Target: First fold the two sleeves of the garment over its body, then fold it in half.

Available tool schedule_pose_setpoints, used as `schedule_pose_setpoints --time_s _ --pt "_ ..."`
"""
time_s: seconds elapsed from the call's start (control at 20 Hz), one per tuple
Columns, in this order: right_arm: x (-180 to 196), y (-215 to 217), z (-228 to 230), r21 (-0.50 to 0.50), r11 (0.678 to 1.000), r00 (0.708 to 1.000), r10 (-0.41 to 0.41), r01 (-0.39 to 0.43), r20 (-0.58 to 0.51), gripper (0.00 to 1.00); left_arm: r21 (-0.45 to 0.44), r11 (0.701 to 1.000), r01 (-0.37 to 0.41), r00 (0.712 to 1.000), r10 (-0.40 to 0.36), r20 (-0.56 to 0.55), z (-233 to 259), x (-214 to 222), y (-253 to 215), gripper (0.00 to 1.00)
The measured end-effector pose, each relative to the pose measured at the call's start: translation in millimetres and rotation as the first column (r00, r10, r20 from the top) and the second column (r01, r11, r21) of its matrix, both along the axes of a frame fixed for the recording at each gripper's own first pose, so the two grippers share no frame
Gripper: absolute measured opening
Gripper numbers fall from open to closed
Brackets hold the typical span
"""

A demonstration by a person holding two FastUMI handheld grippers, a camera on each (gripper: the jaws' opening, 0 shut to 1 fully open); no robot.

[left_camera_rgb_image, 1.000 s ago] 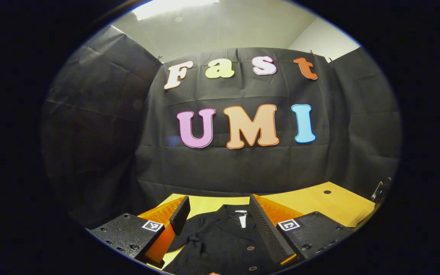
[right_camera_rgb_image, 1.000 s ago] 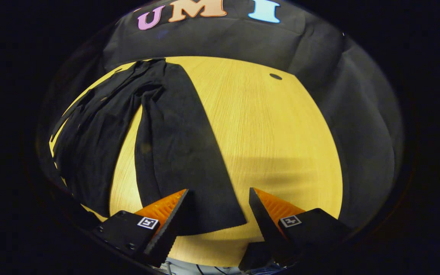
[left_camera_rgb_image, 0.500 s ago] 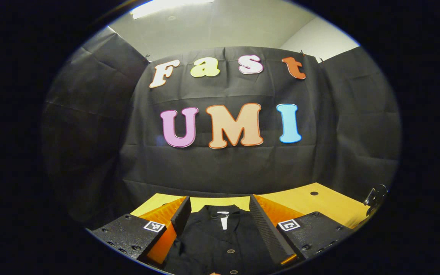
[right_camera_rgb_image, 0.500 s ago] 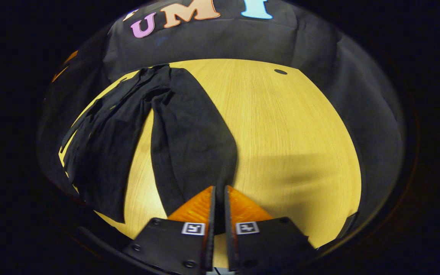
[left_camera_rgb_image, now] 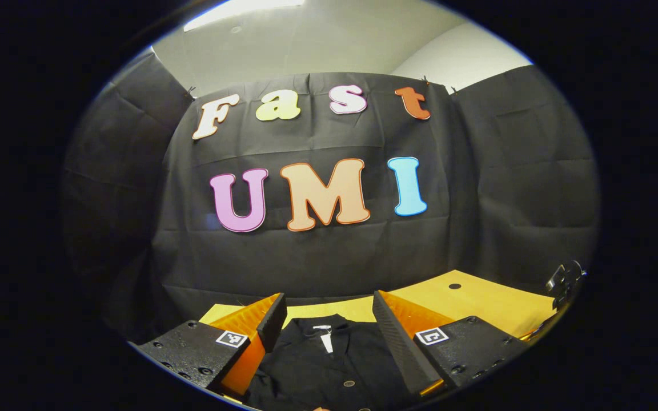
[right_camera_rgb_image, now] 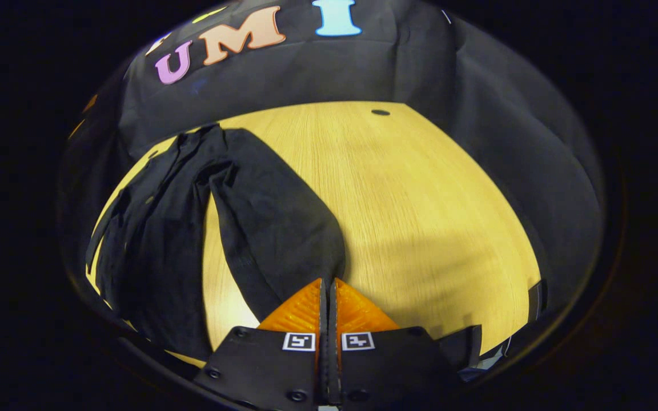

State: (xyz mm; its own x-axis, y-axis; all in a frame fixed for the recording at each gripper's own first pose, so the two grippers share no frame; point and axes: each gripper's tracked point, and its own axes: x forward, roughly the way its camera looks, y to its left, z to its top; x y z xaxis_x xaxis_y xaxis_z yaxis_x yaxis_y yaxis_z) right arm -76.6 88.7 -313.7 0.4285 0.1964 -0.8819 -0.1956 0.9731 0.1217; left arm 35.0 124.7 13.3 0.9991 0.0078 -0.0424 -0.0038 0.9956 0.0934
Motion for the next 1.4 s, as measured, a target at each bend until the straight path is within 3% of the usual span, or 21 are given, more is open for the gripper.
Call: schedule_pose_setpoints --time_s 0.35,0.5,0.95,1.4 --pt "38.2 15.8 80.6 0.086 0.995 0.985 -0.073 0.06 0.157 0.02 -0.017 0.998 -0.065 0.998 0.065 -0.009 -3.8 -20.1 52.3 0.91" --pt "75.2 57.4 110.3 0.127 0.991 0.969 -0.071 0.041 0.235 0.02 -0.024 0.993 -0.12 0.993 0.119 -0.007 -3.5 -33.4 81.1 0.94" --pt "109.8 168.5 163.3 0.185 0.975 0.939 0.056 -0.125 0.34 0.02 -0.031 0.955 -0.293 0.956 0.293 -0.023 -9.7 -81.6 166.8 0.94" --pt "101.4 281.6 181.0 0.212 0.933 0.905 0.195 -0.29 0.379 0.02 -0.011 0.903 -0.429 0.903 0.429 -0.031 -16.1 -138.7 239.3 0.94"
